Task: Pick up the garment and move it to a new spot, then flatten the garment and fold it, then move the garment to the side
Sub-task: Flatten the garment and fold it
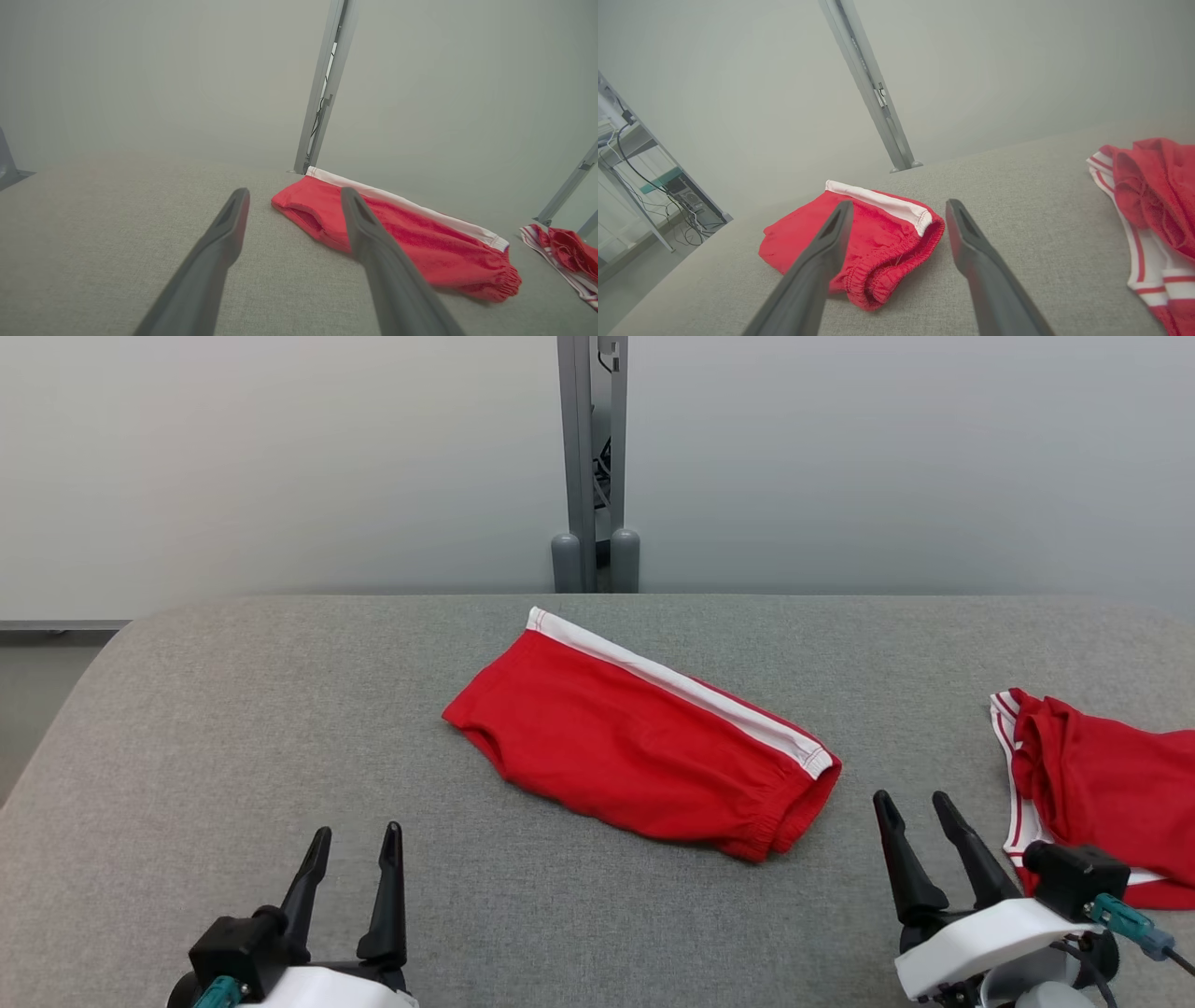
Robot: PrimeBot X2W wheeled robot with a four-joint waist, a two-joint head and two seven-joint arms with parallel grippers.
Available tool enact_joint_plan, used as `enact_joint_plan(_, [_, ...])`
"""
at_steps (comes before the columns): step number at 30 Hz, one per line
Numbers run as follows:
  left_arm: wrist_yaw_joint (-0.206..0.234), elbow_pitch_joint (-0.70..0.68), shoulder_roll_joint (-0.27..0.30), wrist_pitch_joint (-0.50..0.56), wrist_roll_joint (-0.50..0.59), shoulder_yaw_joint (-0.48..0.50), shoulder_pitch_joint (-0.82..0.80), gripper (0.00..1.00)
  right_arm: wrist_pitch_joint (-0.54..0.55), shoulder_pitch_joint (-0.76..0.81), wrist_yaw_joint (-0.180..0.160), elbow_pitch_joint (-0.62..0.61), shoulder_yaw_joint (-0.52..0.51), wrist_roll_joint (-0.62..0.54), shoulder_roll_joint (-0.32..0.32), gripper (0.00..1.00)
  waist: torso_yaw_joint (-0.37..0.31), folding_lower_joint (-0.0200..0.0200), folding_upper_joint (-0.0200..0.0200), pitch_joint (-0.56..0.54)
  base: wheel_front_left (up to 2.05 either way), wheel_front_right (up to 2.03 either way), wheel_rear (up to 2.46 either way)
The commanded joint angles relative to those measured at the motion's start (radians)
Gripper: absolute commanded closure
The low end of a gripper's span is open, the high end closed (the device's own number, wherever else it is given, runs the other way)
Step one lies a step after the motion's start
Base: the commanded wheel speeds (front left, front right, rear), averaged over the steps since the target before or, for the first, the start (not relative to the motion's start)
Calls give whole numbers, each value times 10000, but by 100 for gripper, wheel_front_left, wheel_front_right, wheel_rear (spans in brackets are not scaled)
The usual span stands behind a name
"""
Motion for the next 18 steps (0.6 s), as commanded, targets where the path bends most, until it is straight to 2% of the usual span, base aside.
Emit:
enact_joint_plan(1, [74, 39, 51, -34, 146, -5, -104, 0, -13, 81, 1, -48, -110, -408, -103, 0, -7, 0, 0, 3, 0, 0, 0])
enact_joint_plan(6, [407, 178, 49, -34, 874, -280, -131, 0, -13, 292, 1, -187, -620, -2193, 269, 0, -40, 0, 0, 14, 0, 0, 0])
enact_joint_plan(10, [590, 320, 46, -35, 1237, -519, -165, 0, -13, 433, 1, -86, -798, -2629, 451, 0, -54, 0, 0, 29, 0, 0, 0])
enact_joint_plan(14, [675, 345, 49, -35, 1109, -584, -199, 0, -13, 493, 1, 35, -871, -2432, 527, 0, -33, 0, 0, 66, 0, 0, 0])
enact_joint_plan(18, [655, 342, 50, -35, 1105, -647, -251, 0, -13, 339, 1, 391, -462, -1361, 564, 0, 59, 0, 0, 153, 0, 0, 0])
